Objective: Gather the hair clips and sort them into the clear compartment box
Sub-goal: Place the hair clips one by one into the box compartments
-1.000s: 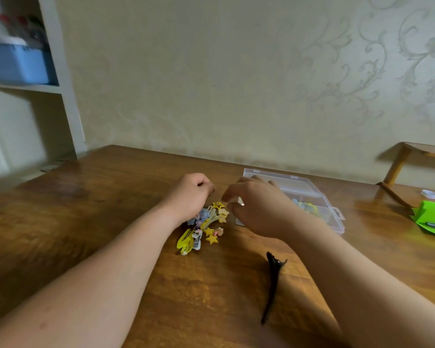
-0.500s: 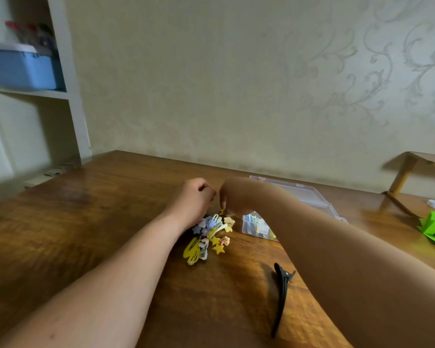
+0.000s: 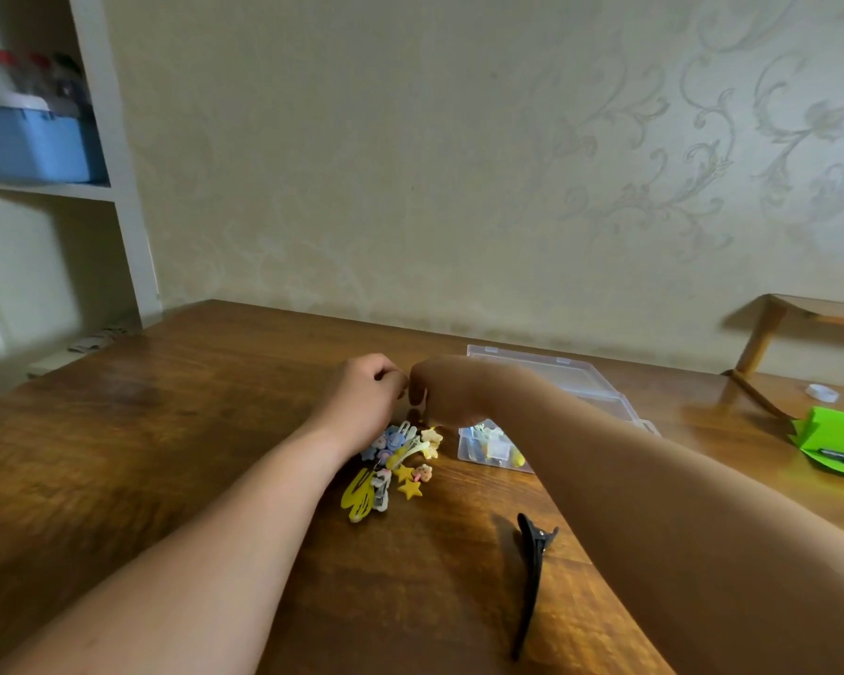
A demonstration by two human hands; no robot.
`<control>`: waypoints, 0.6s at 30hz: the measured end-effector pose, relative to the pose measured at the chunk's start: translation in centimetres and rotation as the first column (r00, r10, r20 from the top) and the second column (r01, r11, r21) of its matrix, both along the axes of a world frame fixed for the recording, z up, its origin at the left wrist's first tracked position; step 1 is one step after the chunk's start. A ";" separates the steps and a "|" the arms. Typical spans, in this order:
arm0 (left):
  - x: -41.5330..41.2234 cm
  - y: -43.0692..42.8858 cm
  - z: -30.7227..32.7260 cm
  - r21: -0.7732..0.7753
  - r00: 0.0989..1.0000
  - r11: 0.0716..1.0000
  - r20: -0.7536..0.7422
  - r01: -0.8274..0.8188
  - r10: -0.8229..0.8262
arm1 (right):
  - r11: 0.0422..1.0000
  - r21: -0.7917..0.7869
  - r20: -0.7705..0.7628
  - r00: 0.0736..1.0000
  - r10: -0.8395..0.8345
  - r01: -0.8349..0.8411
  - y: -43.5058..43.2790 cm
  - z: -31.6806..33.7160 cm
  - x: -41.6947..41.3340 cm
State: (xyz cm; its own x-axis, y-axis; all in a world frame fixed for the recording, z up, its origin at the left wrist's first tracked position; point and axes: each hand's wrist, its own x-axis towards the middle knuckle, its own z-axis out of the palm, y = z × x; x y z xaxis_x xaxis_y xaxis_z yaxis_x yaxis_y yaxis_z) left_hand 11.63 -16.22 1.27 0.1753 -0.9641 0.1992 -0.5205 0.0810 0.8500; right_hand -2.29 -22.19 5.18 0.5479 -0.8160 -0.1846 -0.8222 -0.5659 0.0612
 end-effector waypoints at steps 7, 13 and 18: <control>0.0 0.0 0.1 -0.009 1.000 1.000 -0.008 -0.004 0.004 | 0.999 -0.040 -0.057 0.998 0.029 -0.031 0.6 1.3 -0.8; 0.0 -0.1 0.1 0.021 0.999 0.999 0.025 -0.027 0.026 | 0.994 -0.066 -0.178 0.981 0.074 -0.087 1.5 2.3 -0.2; 0.2 -0.1 0.2 0.005 0.998 0.999 0.055 -0.043 0.043 | 0.976 -0.122 -0.249 0.958 0.144 -0.179 2.0 2.3 0.6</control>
State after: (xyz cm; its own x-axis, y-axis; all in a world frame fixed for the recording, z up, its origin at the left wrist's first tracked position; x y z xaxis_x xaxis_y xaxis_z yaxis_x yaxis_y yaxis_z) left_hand 11.82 -16.32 1.44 0.2058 -0.9572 0.2033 -0.5689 0.0520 0.8208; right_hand -1.70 -20.21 7.49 0.6288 -0.7475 -0.2141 -0.6726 -0.6610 0.3326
